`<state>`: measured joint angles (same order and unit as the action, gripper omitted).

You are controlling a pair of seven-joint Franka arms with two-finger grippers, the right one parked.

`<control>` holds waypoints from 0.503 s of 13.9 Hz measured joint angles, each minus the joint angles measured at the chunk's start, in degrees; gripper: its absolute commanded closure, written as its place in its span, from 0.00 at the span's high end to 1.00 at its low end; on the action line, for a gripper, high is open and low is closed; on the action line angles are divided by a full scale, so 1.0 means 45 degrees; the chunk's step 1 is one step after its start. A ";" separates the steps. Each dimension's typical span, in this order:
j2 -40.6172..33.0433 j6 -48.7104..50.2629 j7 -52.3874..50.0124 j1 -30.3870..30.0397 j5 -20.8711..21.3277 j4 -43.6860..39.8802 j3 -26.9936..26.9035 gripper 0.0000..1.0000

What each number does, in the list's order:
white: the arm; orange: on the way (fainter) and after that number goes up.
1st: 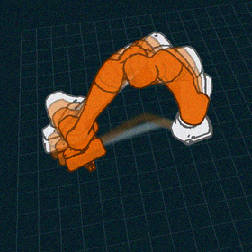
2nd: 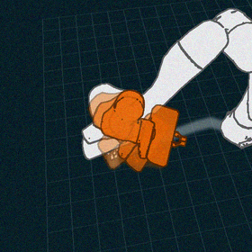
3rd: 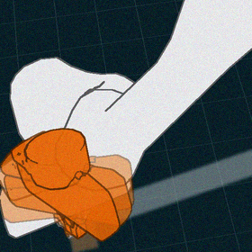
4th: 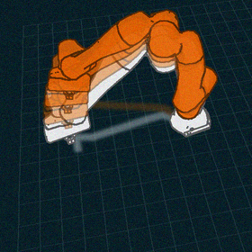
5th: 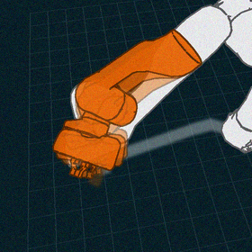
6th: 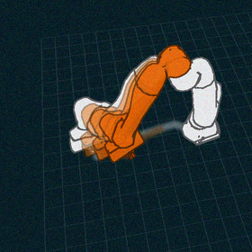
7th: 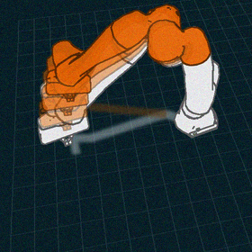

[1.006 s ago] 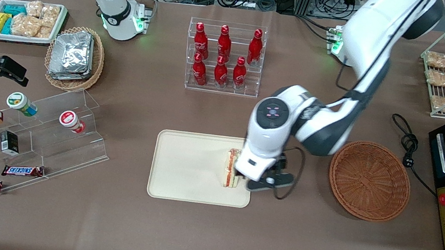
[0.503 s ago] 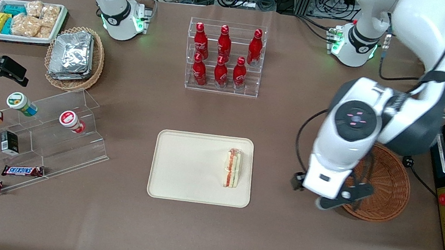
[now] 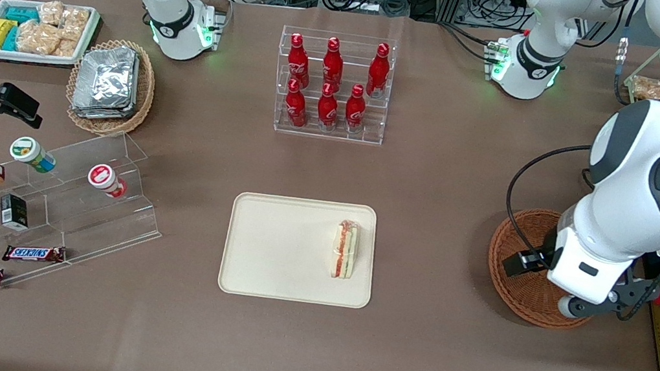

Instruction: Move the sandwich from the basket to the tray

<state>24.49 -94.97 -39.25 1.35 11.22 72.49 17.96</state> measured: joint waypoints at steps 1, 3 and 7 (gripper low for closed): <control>-0.0011 0.0039 0.0114 -0.0051 0.0000 0.0026 0.0000 1.00; -0.0217 0.0069 0.1031 -0.0340 -0.0257 0.0146 -0.0028 1.00; -0.1864 0.0159 0.3635 -0.0822 -0.1839 0.1226 -0.1440 1.00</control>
<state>16.10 -94.26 -22.90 -2.35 2.94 78.00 11.48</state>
